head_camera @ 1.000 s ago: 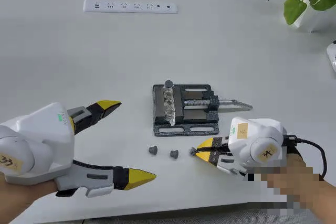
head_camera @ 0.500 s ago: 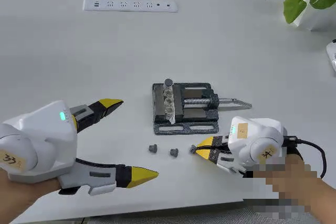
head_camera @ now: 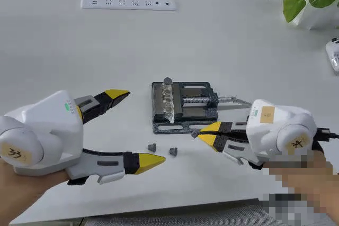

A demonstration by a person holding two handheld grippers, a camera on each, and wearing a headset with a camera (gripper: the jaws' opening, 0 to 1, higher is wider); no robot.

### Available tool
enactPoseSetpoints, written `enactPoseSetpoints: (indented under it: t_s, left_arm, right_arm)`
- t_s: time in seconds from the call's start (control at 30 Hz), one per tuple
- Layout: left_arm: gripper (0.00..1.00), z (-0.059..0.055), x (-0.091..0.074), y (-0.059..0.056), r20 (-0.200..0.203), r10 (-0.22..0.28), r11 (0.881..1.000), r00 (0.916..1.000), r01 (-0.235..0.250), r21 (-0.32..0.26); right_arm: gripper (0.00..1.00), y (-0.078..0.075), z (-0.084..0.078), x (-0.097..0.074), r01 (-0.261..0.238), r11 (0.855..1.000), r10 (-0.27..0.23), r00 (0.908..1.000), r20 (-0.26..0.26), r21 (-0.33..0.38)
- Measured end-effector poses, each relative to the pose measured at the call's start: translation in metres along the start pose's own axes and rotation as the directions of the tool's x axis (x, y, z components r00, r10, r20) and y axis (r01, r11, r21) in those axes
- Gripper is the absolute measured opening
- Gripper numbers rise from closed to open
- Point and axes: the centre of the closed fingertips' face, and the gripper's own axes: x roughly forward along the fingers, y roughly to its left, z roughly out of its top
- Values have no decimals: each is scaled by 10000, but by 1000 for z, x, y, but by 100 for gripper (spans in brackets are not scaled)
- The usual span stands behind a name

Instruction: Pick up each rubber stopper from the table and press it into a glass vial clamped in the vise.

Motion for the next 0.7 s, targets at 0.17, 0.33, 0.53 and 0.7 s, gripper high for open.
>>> enactPoseSetpoints:
  t_s: [0.17,0.33,0.53,0.7]
  left_arm:
    - [72,15,5,-2,280,51,9998,9996,-56,172]
    - [62,24,11,-4,439,75,9996,9990,-87,273]
    - [45,38,13,-4,828,126,9995,9965,-150,290]
    - [35,45,15,-5,998,110,9990,9950,-153,421]
  right_arm:
    - [0,0,28,-11,194,9995,-207,9984,522,261]
    - [0,2,52,-18,312,9979,-366,9946,969,560]
    - [0,5,73,-24,403,9946,-532,9893,1357,956]
    - [0,6,83,-26,361,9919,-551,9862,1562,1222]
